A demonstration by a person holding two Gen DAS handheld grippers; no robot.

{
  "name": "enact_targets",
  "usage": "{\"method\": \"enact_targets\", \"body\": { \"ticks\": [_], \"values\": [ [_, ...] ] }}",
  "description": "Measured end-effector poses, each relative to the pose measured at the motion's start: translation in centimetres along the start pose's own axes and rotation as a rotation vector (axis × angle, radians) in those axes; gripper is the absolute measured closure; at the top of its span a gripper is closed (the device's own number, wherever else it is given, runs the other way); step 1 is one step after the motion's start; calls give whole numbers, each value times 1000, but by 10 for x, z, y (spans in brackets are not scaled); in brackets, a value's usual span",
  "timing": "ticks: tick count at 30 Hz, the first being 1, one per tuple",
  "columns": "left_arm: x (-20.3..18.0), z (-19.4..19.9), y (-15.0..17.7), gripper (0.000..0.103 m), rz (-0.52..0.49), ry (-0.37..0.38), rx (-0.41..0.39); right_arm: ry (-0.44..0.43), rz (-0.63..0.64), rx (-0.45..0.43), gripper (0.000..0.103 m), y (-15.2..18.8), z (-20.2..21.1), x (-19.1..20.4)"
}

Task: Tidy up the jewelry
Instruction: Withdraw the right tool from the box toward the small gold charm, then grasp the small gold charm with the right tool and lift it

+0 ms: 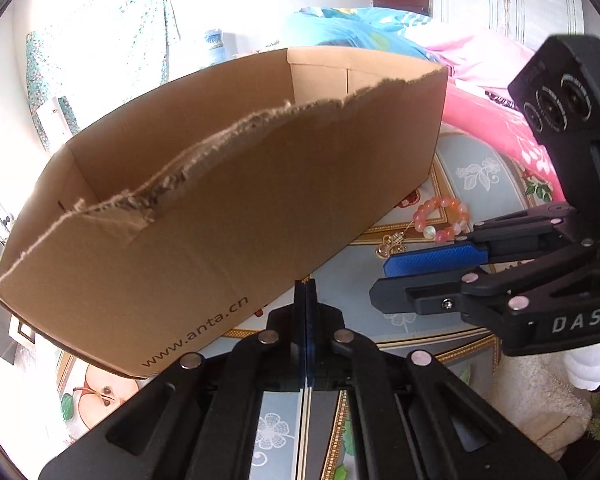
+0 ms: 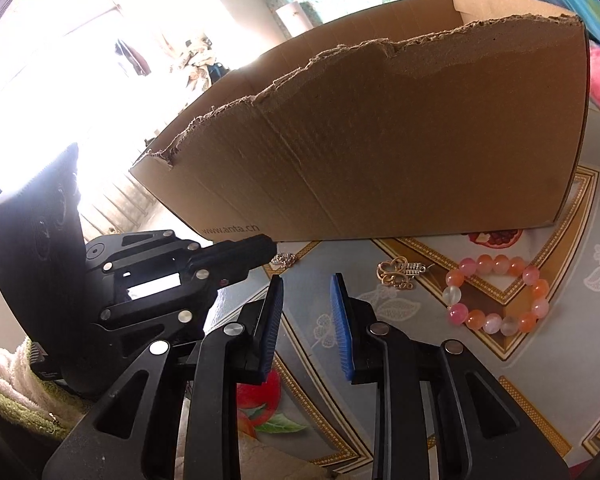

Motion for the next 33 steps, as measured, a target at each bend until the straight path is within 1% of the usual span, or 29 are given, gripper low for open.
{"method": "enact_targets", "body": {
  "ticks": [6, 8, 11, 14, 17, 19, 24, 26, 29, 30, 33],
  "values": [
    [14, 40, -10, 103, 110, 49, -81, -1, 3, -15, 78, 2, 10, 0],
    [21, 49, -9, 103, 126, 54, -89, -5, 6, -18, 78, 4, 13, 1],
    [21, 41, -4, 103, 123, 9, -56, -6, 11, -19, 78, 3, 14, -2],
    [27, 29, 0, 103, 163, -4, -12, 15, 41, -24, 76, 1, 14, 0],
    [33, 25, 6, 103, 174, -28, -2, 50, 104, -28, 76, -2, 11, 8],
    [36, 23, 8, 103, 186, -28, -1, 64, 147, -28, 76, -5, 6, 12],
    [38, 19, 12, 103, 187, -32, 3, 106, 255, 4, 77, -9, -10, 15],
    [40, 19, 14, 103, 190, -26, 5, 116, 282, 25, 80, -10, -17, 15],
    [44, 17, 17, 103, 195, -21, 8, 134, 322, 43, 90, -9, -20, 15],
    [44, 16, 18, 103, 198, -17, 10, 143, 339, 51, 100, -9, -19, 16],
    [46, 14, 19, 103, 203, -8, 10, 146, 345, 66, 101, -8, -15, 14]
  ]
}}
Point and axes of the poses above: each gripper's, at about its wrist camera, not at the fingertips, and z roughly against the way its jaws point, x to its left, y to its underside, the point moved 1 cm from there along -z, roughly the way its jaws point, and after that the axes turned 9 degrees about z, right-handed, at the moved point
